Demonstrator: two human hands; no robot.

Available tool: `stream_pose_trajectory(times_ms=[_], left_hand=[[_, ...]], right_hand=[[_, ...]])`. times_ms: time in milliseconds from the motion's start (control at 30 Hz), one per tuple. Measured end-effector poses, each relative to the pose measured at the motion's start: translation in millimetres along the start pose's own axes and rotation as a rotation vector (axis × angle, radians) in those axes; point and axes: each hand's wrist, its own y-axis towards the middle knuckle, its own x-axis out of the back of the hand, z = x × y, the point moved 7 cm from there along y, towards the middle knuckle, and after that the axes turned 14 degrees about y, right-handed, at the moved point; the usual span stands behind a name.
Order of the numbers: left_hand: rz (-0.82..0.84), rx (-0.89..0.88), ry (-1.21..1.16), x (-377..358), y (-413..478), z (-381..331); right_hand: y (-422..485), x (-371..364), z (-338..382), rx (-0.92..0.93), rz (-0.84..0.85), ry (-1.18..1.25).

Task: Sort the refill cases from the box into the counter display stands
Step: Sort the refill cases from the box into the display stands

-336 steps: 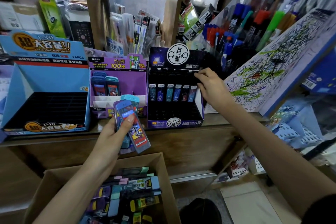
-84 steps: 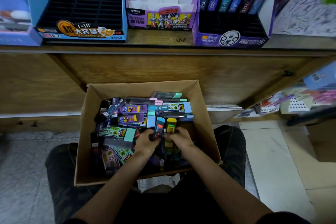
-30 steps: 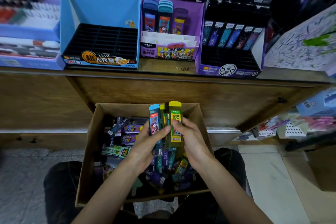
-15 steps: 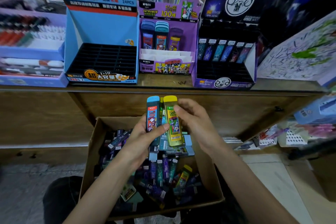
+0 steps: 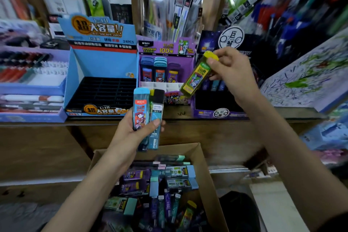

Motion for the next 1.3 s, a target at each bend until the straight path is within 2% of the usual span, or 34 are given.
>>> stream_pose_trajectory(times_ms=[133, 267, 433, 633, 733, 833, 967, 1033, 1067, 1100, 1167, 1233, 1300], left_hand=[[-0.026, -0.026, 0.003, 7, 3, -9], [-0.028, -0.023, 0.009, 7, 2, -9], [-0.014, -0.026, 0.008, 6, -1, -9], [-0.031, -0.042, 0.012, 5, -3, -11], [-0.034, -0.044, 0.008, 5, -4, -12], [-0.031, -0.043, 0.011, 4, -5, -11], [-0.028, -0.046, 0.016, 4, -7, -11], [-0.029, -0.045, 0.006, 4, -7, -11], [-0.026, -0.046, 0.002, 3, -7, -11], [-0.021, -0.047, -0.001, 1, -6, -12], [-0.005, -0.05, -0.003, -4, -5, -13], [0.014, -0.052, 0.002, -10, -4, -12], [0.027, -0.044, 0.021, -16, -3, -10]], right_hand=[[33, 3, 9, 0.097, -0.049, -0.143], [47, -11, -1, 0.176, 0.0, -0.323], [48, -33, -12, 0.337, 0.131, -0.796], [56, -33, 0, 0.403, 0.137, -0.908], [52, -47, -8, 0.429, 0.208, -1.016], [48, -56, -22, 0.403, 0.272, -1.123], [44, -55, -22, 0.397, 0.279, -1.239], [33, -54, -8, 0.433, 0.233, -1.116], [24, -53, 1, 0.415, 0.198, -0.949], [14, -53, 6, 0.338, 0.186, -0.735], [-11, -62, -2, 0.071, 0.272, -0.365], [-39, -76, -21, -0.187, 0.379, -0.173], [-56, -81, -32, -0.283, 0.388, -0.043]])
